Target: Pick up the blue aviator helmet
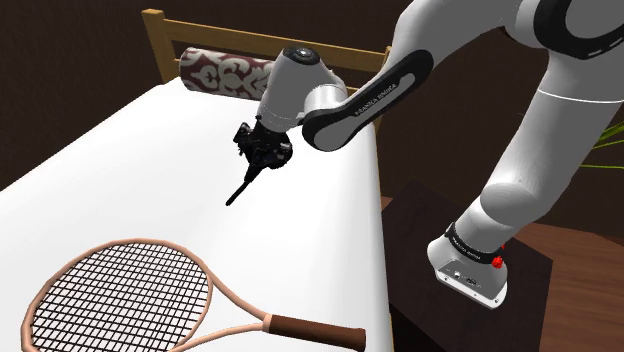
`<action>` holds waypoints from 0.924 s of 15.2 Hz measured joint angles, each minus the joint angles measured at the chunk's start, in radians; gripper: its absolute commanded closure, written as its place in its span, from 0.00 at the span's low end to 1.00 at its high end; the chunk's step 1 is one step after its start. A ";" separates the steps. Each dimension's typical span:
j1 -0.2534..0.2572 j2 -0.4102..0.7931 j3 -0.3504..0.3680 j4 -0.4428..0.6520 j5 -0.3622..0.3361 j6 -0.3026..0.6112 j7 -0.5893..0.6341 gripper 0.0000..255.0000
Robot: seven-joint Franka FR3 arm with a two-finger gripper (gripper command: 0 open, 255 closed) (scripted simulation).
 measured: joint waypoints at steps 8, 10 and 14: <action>0.011 0.016 -0.015 -0.002 -0.029 0.015 0.023 1.00; 0.011 0.016 -0.015 -0.002 -0.029 0.015 0.023 1.00; 0.003 0.004 -0.003 0.000 -0.008 0.003 0.006 1.00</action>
